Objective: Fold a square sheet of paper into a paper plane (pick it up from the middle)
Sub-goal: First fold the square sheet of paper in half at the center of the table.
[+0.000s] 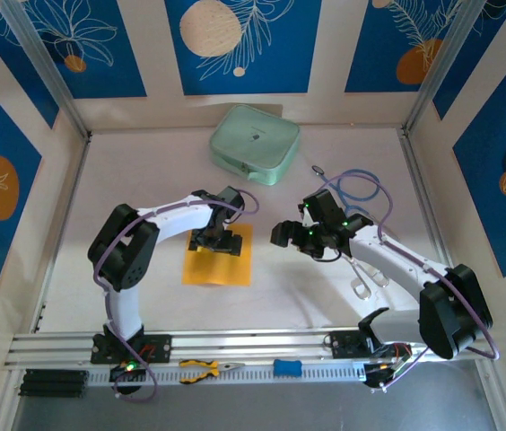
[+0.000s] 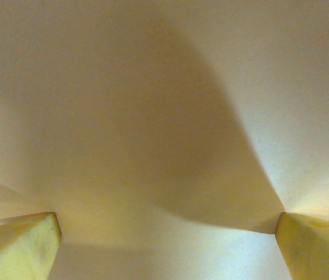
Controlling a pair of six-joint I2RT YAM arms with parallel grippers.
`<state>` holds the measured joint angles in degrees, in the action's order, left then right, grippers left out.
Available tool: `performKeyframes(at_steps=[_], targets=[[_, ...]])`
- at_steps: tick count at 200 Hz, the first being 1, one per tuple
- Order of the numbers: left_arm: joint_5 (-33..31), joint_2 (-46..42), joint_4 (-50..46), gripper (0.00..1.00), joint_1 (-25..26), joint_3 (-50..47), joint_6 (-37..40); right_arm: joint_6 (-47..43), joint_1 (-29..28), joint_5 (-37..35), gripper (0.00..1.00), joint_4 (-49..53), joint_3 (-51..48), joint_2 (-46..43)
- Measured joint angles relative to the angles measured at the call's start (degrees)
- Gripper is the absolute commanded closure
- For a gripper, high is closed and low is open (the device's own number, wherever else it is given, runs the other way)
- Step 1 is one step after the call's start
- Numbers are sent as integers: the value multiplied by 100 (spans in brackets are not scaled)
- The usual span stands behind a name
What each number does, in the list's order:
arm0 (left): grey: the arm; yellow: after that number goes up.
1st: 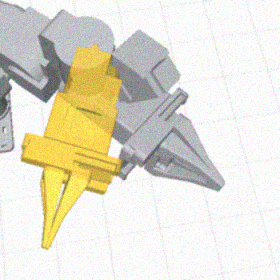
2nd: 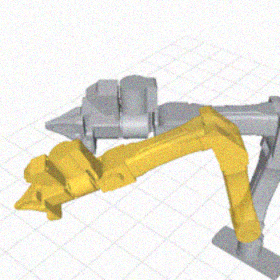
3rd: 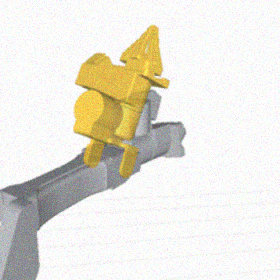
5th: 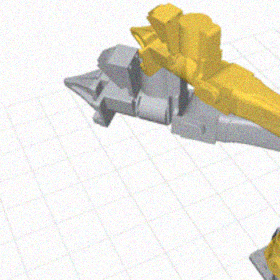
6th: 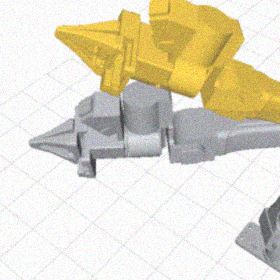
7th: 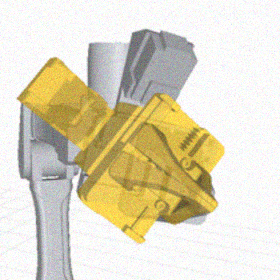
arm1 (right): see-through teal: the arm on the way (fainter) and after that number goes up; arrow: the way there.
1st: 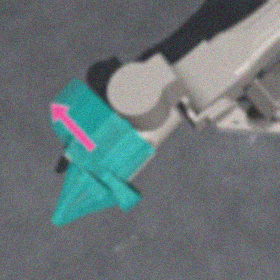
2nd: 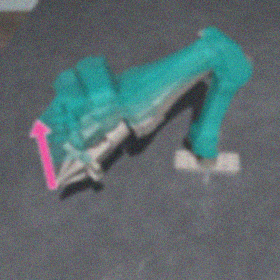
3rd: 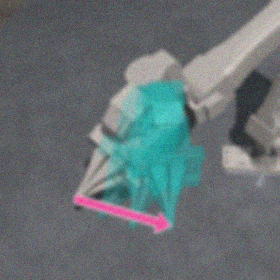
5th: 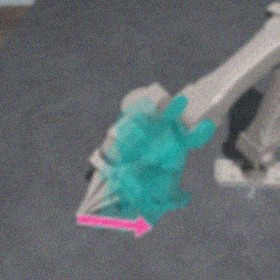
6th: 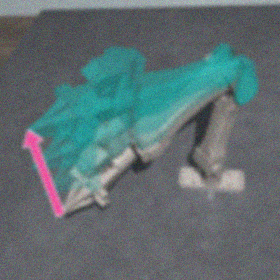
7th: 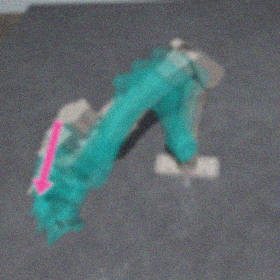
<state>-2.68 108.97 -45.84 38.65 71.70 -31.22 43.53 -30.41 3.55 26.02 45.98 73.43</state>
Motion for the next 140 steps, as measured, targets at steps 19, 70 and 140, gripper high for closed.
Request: performKeyframes(at_steps=[19,70,140], targets=[[-42,-4,-46,0,2,24,-37,0,0,-22,14,-2,0,-37],[-203,-118,-208,0,22,79,-155,0,0,-22,14,2,-2,-57],[-96,-155,-76,0,26,33,-260,0,0,-22,14,0,-2,-57]])
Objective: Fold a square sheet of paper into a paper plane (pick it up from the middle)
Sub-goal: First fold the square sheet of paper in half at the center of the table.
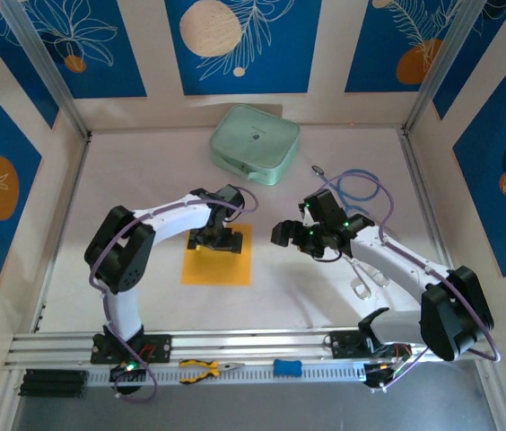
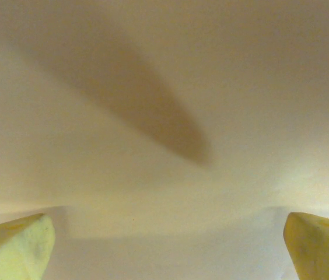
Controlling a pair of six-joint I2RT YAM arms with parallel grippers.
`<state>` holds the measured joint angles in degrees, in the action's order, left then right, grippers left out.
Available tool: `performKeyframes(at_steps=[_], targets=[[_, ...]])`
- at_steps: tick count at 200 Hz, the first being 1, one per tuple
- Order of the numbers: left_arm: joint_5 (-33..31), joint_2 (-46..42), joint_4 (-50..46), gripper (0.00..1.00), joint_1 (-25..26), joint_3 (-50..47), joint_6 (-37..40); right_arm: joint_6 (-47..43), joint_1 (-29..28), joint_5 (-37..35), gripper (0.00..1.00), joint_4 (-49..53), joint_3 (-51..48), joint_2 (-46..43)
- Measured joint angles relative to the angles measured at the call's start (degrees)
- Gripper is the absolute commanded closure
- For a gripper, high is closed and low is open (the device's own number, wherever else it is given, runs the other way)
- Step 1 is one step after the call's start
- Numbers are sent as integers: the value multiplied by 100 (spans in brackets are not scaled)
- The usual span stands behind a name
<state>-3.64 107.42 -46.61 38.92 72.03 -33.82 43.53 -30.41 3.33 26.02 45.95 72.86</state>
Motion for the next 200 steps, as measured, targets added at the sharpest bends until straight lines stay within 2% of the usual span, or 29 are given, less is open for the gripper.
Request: performKeyframes(at_steps=[88,110,125,181,200], targets=[[74,107,162,1,0,-136,-37,44,0,-39,14,-2,-61,-13],[79,85,199,2,0,-168,-37,107,0,-129,11,20,-87,-155],[79,68,223,2,0,-190,-37,199,0,-203,0,20,-87,-284],[129,63,264,11,4,-192,-35,308,-2,-485,0,164,-85,-367],[125,31,295,18,13,-219,-42,321,-15,-538,6,186,-85,-396]])
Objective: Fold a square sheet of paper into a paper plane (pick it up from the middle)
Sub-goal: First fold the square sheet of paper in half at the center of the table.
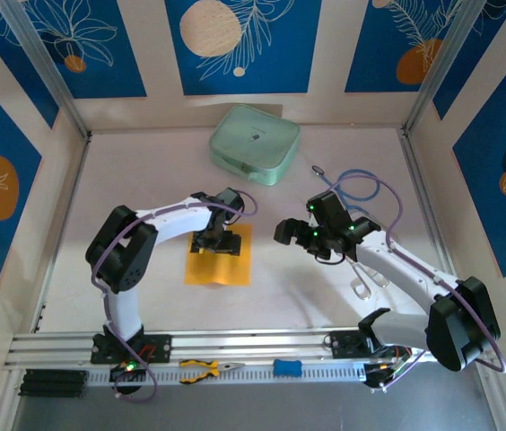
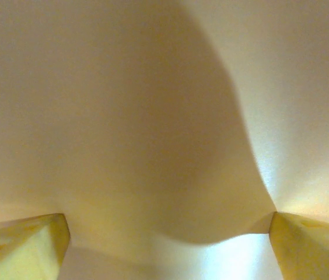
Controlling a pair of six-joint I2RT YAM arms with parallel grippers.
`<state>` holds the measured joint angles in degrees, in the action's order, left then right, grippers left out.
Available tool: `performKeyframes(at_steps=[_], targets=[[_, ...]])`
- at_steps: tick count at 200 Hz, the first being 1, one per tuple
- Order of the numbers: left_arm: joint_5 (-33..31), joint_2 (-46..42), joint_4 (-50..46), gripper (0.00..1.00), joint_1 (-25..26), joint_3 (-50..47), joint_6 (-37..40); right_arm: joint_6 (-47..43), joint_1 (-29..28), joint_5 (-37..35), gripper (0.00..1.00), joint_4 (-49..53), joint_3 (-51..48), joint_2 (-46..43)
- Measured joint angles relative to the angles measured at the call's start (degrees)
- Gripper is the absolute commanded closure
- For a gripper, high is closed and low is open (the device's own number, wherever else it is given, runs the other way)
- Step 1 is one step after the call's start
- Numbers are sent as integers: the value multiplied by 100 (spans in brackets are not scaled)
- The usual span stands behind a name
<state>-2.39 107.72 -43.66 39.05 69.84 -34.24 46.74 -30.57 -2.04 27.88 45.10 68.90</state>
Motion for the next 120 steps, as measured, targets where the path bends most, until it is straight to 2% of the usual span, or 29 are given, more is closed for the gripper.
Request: performKeyframes(at_steps=[32,60,89,120], targets=[[2,-87,125,30,9,-103,7,118,-50,-372,6,2,0,-271],[109,-243,380,46,11,-282,-15,201,-55,-754,6,-149,-107,-466],[332,-452,739,50,22,-529,-2,87,63,-918,3,-186,-398,-509],[522,-695,968,52,24,-573,-42,37,713,-511,1,-111,-476,-531]])
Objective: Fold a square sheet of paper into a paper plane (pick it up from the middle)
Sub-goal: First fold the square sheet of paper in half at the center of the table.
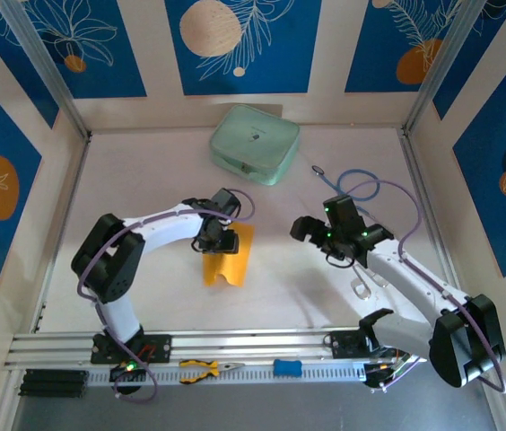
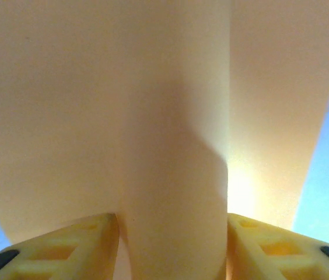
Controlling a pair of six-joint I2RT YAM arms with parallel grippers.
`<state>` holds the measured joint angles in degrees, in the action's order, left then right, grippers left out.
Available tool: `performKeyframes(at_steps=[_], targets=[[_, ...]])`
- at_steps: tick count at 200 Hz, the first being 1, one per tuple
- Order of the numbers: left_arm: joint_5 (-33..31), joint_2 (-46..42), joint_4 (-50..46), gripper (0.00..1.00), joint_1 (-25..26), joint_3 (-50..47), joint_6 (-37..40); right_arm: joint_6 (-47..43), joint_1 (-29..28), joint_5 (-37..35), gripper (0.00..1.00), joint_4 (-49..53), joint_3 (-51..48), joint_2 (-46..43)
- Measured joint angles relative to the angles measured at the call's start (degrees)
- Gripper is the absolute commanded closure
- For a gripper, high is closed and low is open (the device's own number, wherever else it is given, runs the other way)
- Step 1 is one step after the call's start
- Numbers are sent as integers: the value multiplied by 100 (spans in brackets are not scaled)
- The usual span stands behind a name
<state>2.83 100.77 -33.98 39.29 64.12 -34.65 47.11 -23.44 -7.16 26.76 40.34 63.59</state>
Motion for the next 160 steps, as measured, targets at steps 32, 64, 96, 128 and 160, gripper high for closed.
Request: performKeyframes(at_steps=[32,64,96,128,160], targets=[[260,-289,238,54,2,0,-111,105,247,431,3,-155,-262,-208],[625,-358,439,55,0,0,-293,190,289,881,3,-437,-452,-317],[1150,-365,831,54,2,0,-507,304,374,1113,3,-699,-485,-321],[1794,-415,1659,54,2,-157,-826,400,380,1263,3,-1294,-831,-645],[2310,-422,2317,54,2,-417,-1073,507,363,1440,4,-1757,-1331,-1032]])
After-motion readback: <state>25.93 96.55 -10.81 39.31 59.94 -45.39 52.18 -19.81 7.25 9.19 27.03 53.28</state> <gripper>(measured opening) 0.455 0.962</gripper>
